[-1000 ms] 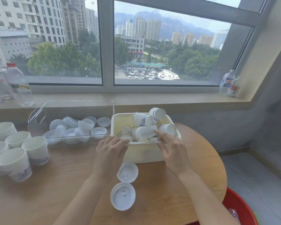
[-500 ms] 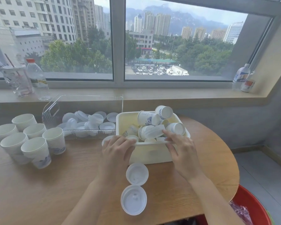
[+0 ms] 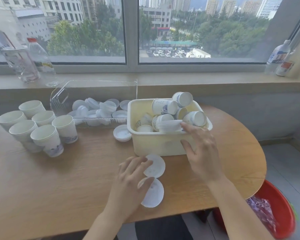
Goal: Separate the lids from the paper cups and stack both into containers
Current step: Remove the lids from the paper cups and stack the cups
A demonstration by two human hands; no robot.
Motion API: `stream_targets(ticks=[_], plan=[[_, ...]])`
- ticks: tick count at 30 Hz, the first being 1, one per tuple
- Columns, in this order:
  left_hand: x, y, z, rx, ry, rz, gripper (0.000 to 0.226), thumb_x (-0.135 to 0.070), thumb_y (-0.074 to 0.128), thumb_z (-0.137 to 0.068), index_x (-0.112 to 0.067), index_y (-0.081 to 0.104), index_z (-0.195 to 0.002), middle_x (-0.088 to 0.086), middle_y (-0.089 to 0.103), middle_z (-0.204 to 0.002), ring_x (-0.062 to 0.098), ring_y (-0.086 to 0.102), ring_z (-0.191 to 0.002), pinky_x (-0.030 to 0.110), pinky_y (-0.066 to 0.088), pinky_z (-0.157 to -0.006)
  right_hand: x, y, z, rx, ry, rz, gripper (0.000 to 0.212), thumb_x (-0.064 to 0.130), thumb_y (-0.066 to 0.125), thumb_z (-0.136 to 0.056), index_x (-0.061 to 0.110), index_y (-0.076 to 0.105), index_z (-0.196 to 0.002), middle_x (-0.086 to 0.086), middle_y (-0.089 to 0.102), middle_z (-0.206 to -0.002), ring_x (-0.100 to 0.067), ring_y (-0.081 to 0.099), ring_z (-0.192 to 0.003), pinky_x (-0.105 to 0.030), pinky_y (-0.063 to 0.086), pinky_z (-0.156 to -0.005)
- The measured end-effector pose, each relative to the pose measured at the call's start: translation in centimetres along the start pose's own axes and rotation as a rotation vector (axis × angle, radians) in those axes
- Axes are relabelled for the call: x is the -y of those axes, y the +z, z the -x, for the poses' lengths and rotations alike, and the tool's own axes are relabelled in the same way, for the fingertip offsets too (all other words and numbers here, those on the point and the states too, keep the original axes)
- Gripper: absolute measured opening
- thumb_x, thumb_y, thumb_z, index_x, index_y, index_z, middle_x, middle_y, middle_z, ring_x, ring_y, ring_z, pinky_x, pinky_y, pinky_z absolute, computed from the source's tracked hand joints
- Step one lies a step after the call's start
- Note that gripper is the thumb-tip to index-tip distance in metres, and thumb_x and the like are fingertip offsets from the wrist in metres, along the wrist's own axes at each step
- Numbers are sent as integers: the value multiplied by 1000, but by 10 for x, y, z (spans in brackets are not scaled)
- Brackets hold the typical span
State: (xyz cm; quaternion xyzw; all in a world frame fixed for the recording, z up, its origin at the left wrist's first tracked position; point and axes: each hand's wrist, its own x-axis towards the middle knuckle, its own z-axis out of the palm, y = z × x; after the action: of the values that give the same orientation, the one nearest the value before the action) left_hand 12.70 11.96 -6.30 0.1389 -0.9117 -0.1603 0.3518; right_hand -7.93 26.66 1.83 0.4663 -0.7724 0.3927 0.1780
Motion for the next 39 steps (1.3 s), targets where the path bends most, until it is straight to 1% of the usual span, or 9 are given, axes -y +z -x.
stream_targets(ticks=[4, 9, 17, 22, 27, 31, 34, 37, 39], plan=[[6, 11, 5, 211, -40, 22, 42, -30, 76, -82, -37, 71, -123, -26, 64, -128, 6, 51, -127, 31, 42, -97, 1, 2, -3, -16, 9, 13, 53, 12, 73, -95, 29, 58, -144, 9, 68, -127, -22, 59, -122, -49, 41, -109], [13, 9, 0, 261, -69, 19, 27, -37, 72, -86, -39, 76, -113, -29, 66, -122, 1, 51, -125, 24, 30, -101, 2, 4, -2, -38, 4, 23, 54, 12, 75, -95, 30, 58, -143, 10, 68, -125, -17, 58, -121, -49, 40, -110], [45, -15, 16, 181, -128, -42, 26, -48, 64, -87, -39, 77, -107, -27, 65, -114, 2, 53, -120, 22, 27, -97, 0, 5, -1, -44, 6, 25, 56, 11, 74, -95, 31, 57, -144, 10, 68, -123, -17, 58, -119, -51, 39, -110], [75, -36, 18, 100, -295, -119, 38, -55, 55, -89, -32, 79, -106, -22, 67, -113, 11, 58, -116, 35, 39, -95, 1, 6, -3, -36, 41, 2, 57, 12, 73, -95, 36, 56, -144, 12, 67, -122, -15, 56, -120, -51, 37, -112], [96, -37, -14, 60, -434, -181, 51, -60, 48, -84, -25, 82, -101, -10, 74, -109, 23, 64, -112, 40, 40, -89, 2, 5, -2, -32, 51, -11, 58, 12, 73, -95, 36, 56, -145, 14, 66, -121, -12, 54, -120, -52, 35, -114], [100, -37, -42, 42, -495, -163, 37, -50, 59, -88, -23, 81, -102, -4, 75, -109, 29, 65, -114, 42, 40, -87, 3, 4, -3, -33, 72, -12, 58, 13, 73, -95, 37, 56, -145, 14, 66, -119, -7, 52, -118, -50, 34, -115], [76, -51, -61, -99, -436, -79, 39, -48, 56, -95, -23, 77, -114, -4, 73, -119, 24, 63, -116, 44, 48, -95, 2, 4, -2, -24, 67, -10, 59, 13, 73, -95, 39, 55, -145, 15, 67, -118, -9, 55, -118, -45, 34, -114], [34, -63, -77, -266, -252, 21, 35, -39, 61, -98, -18, 74, -124, -4, 69, -126, 18, 59, -120, 37, 47, -102, 3, 2, 0, -31, 62, -21, 60, 10, 74, -95, 38, 55, -145, 18, 66, -117, -7, 55, -118, -38, 31, -114], [13, -61, -86, -253, -112, 32, 34, -39, 65, -96, -19, 75, -122, -5, 68, -127, 16, 58, -121, 34, 44, -103, 4, 1, 2, -39, 72, -45, 61, 9, 74, -94, 39, 55, -144, 19, 66, -115, -4, 54, -118, -33, 30, -114]])
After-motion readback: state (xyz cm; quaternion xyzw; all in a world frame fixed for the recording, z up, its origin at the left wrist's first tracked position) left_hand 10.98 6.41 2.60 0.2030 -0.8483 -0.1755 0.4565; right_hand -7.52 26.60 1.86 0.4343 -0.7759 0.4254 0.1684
